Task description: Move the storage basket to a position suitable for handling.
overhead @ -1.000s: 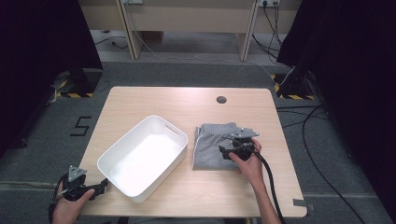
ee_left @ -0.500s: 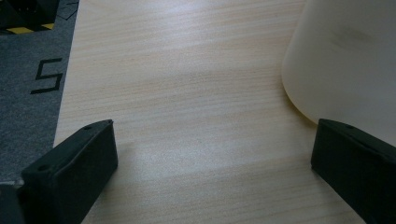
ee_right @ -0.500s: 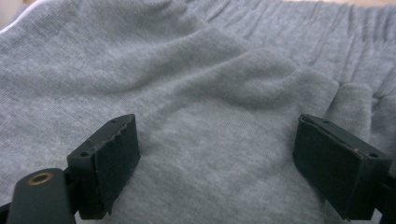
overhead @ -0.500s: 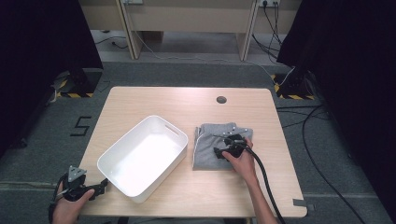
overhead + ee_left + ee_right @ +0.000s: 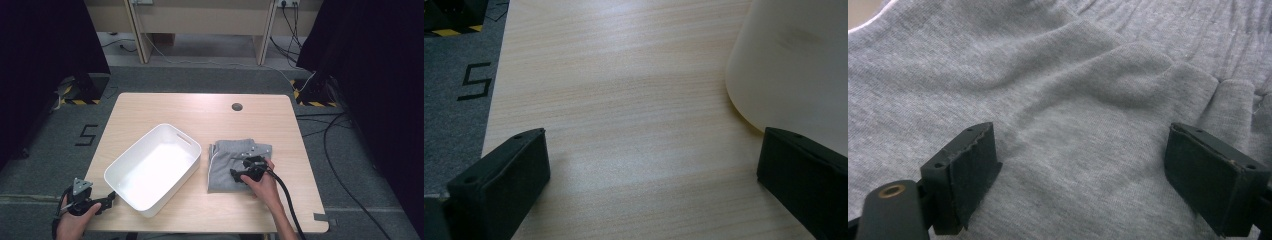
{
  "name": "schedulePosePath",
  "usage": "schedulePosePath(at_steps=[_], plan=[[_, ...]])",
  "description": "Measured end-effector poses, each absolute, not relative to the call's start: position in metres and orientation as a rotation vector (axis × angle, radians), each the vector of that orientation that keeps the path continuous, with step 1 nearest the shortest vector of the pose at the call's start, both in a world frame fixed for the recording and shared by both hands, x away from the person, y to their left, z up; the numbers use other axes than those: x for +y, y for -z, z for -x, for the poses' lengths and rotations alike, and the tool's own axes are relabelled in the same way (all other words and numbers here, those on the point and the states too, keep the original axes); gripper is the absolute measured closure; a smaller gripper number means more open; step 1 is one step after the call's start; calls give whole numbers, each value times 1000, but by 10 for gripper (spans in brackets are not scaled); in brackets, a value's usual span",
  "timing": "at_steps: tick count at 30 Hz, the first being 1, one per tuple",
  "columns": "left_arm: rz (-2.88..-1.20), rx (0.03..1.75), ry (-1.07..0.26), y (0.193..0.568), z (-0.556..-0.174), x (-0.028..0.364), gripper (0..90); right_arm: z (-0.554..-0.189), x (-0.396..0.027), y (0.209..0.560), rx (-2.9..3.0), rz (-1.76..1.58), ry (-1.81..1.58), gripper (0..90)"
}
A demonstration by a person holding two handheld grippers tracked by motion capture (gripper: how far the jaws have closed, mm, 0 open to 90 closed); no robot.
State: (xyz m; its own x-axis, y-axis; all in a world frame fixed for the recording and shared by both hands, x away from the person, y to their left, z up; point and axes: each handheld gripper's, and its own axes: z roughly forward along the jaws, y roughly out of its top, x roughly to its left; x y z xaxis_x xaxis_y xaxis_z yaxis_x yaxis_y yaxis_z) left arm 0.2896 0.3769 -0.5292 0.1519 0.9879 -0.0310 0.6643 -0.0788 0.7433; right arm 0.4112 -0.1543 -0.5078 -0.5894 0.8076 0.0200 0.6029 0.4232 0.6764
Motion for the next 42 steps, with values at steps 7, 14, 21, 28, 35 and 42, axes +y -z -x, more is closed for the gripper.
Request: schedulePosePath(at_steps=[7,14,21,28,35,42], plan=[[-1812,1579,-669,529,-290,377,0,-379,-153,507,2400,-1204,-928,146],[-1811,1579,-670,529,-289,377,0,-354,-145,509,2358,-1230,-939,145],[-1812,1579,-670,529,-289,377,0,-338,-137,509,2390,-1185,-952,145],[-1811,1579,-670,529,-289,377,0,-323,-125,511,2390,-1180,-976,112],[-1809,1578,-672,529,-289,377,0,-319,-121,511,2408,-1157,-986,110],[-1809,1579,-672,529,-289,377,0,-313,-115,509,2470,-1092,-1016,136]])
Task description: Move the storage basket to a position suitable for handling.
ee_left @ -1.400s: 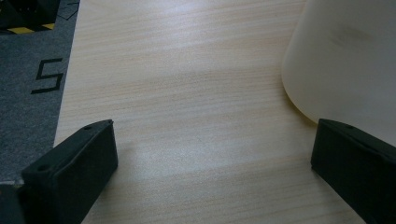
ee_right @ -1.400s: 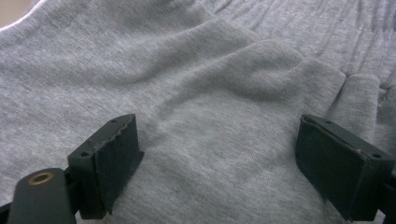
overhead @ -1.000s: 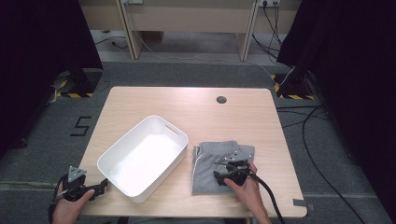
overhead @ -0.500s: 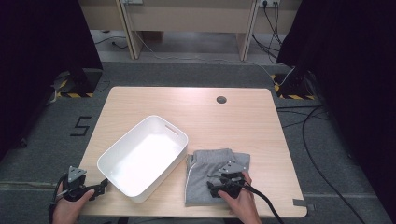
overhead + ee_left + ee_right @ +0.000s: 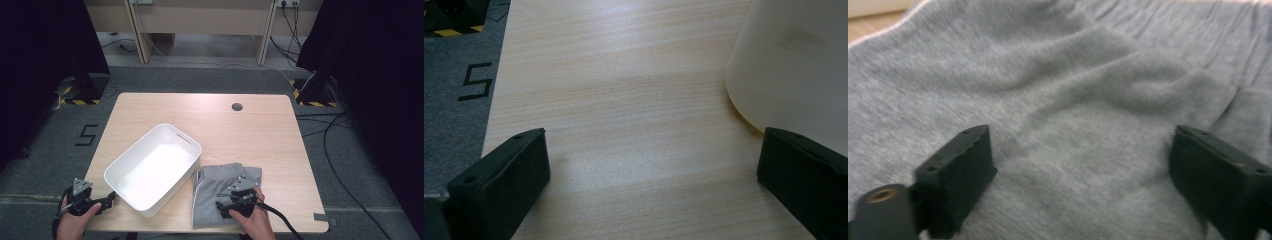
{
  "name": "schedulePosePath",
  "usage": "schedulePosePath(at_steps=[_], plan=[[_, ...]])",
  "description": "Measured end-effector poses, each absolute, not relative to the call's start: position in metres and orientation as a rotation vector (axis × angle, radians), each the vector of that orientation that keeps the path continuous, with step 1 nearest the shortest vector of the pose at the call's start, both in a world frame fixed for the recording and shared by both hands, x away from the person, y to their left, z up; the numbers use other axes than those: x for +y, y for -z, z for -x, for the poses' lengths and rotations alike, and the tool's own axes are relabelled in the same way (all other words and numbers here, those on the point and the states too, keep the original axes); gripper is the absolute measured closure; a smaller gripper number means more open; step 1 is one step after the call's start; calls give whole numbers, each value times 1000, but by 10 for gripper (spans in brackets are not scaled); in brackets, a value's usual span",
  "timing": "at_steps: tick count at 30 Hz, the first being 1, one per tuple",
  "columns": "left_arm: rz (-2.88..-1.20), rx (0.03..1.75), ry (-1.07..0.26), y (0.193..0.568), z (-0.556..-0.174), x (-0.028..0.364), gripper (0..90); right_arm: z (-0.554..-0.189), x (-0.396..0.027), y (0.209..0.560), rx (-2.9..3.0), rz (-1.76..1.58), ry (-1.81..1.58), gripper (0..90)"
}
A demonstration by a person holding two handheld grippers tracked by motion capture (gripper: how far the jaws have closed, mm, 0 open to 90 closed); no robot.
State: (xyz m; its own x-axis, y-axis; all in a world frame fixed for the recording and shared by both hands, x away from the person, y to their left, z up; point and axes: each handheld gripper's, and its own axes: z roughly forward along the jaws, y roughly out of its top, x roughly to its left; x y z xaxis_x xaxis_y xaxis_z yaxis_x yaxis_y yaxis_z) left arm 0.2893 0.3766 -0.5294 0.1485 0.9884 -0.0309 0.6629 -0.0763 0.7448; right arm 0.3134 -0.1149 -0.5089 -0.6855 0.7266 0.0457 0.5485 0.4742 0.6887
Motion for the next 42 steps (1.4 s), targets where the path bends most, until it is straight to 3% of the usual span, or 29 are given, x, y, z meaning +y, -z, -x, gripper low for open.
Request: schedulePosePath(at_steps=[2,8,10,12,14,28,39,42], plan=[[-1811,1576,-671,529,-289,377,0,-316,-118,504,2453,-1059,-1045,217],[-1809,1567,-672,529,-290,377,5,-329,-135,474,2325,-1008,-1224,227],[-1826,1547,-651,526,-287,376,63,-336,-139,468,2307,-1014,-1254,235],[-1820,1537,-627,523,-285,377,188,-342,-140,463,2311,-982,-1303,271],[-1812,1532,-596,522,-282,378,143,-349,-140,459,2321,-954,-1281,273],[-1684,1449,-623,495,-241,362,147,-401,-104,424,2310,-805,-1325,468],[-1698,1405,-621,477,-246,346,149,-447,-46,432,2448,-757,-1248,565],[-1698,1415,-626,477,-251,344,149,-460,-33,439,2484,-714,-1177,659]])
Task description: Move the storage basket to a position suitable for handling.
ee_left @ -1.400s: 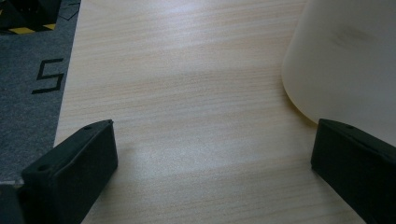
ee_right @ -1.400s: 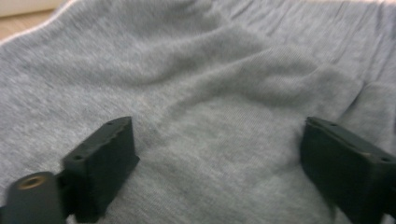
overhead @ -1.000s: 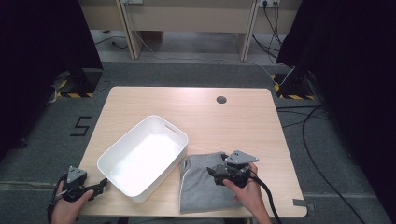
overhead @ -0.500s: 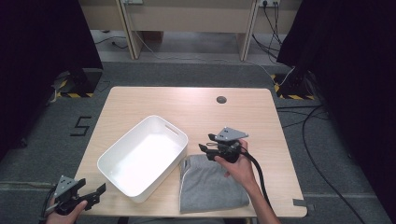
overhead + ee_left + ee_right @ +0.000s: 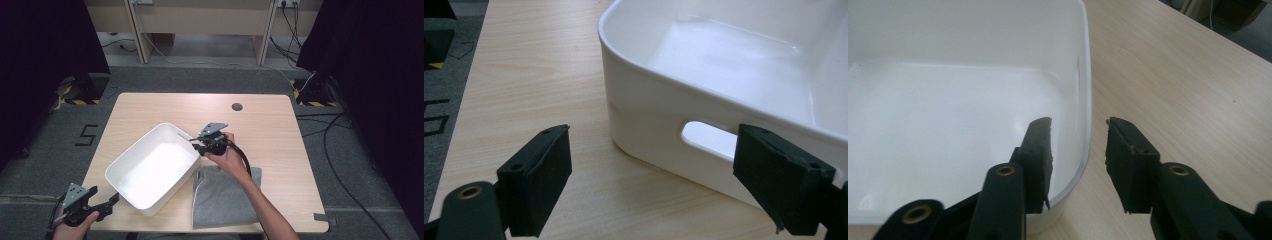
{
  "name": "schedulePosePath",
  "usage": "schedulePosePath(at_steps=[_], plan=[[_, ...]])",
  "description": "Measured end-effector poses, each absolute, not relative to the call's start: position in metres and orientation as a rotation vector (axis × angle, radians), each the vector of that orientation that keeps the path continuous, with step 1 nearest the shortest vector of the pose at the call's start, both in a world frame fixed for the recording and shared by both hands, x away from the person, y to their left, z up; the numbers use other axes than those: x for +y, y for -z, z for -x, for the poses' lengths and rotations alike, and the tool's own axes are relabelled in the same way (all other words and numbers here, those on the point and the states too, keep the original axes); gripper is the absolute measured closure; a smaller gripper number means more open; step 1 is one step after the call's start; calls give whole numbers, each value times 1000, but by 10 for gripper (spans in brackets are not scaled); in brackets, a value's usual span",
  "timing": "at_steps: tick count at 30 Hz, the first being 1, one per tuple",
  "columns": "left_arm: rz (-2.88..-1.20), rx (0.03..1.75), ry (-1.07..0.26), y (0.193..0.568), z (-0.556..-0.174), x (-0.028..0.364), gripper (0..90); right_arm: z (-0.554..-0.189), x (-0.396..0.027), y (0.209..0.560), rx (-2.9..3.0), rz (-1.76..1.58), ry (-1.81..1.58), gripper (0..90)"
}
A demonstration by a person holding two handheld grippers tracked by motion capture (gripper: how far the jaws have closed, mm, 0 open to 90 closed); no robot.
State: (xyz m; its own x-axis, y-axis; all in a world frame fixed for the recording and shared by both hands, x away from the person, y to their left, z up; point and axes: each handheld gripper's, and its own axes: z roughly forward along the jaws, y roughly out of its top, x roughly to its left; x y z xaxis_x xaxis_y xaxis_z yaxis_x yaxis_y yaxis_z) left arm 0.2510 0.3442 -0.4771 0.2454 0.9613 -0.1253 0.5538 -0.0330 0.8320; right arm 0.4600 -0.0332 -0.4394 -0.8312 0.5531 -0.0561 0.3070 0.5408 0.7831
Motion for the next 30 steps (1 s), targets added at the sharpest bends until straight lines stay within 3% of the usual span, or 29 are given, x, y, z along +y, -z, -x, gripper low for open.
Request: schedulePosePath(at_steps=[12,30], plan=[[-1722,1411,-618,475,-295,333,173,-481,-44,449,2479,-777,-1122,768],[-1732,1375,-544,469,-371,305,201,-512,-86,453,2362,-979,-1109,756]])
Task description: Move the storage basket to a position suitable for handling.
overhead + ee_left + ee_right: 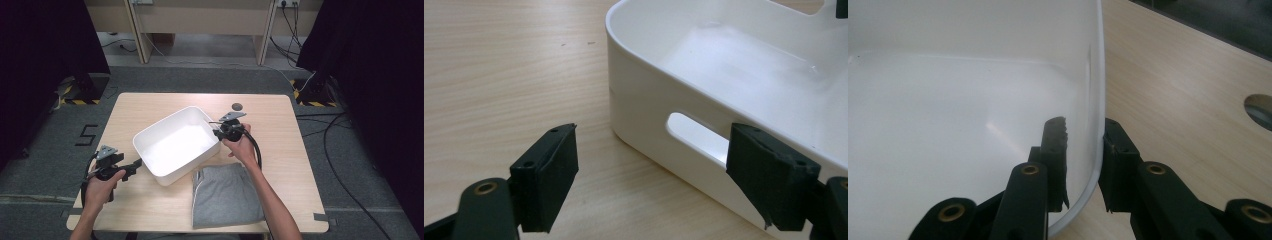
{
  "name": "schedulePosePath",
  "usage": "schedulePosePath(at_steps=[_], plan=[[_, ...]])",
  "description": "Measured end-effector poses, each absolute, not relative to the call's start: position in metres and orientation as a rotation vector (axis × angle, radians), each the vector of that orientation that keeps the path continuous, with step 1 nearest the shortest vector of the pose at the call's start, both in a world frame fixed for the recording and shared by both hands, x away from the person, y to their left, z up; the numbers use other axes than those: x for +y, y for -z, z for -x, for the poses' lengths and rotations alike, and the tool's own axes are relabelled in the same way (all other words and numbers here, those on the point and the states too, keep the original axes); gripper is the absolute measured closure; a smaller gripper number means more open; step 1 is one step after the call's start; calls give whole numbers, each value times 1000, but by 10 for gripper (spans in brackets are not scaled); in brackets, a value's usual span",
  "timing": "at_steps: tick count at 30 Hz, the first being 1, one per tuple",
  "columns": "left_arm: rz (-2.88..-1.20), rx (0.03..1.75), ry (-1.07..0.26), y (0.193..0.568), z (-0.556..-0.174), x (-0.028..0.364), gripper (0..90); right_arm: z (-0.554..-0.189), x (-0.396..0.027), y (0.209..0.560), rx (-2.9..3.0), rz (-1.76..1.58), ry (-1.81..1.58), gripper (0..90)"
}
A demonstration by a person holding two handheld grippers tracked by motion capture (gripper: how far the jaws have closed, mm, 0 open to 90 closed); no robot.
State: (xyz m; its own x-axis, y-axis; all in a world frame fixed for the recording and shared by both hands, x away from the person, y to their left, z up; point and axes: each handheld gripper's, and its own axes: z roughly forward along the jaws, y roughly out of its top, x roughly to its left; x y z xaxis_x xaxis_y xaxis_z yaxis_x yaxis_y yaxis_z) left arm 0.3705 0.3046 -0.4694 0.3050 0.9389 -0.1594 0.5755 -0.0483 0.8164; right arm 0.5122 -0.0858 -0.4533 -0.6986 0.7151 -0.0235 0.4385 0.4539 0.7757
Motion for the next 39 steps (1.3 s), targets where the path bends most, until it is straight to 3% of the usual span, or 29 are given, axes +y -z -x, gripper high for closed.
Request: schedulePosePath(at_steps=[8,18,26,34,39], plan=[[-1762,1332,-535,475,-369,285,188,-515,-106,459,2309,-1084,-1134,761],[-1792,1166,-535,483,-320,246,188,-514,-107,462,2292,-1109,-1128,703],[-1832,1105,-524,489,-326,216,197,-512,-108,461,2292,-1115,-1124,681],[-1800,1138,-536,486,-350,216,188,-507,-109,459,2287,-1080,-1065,651],[-1758,1157,-563,486,-367,213,279,-502,-118,459,2261,-1105,-1059,602]])
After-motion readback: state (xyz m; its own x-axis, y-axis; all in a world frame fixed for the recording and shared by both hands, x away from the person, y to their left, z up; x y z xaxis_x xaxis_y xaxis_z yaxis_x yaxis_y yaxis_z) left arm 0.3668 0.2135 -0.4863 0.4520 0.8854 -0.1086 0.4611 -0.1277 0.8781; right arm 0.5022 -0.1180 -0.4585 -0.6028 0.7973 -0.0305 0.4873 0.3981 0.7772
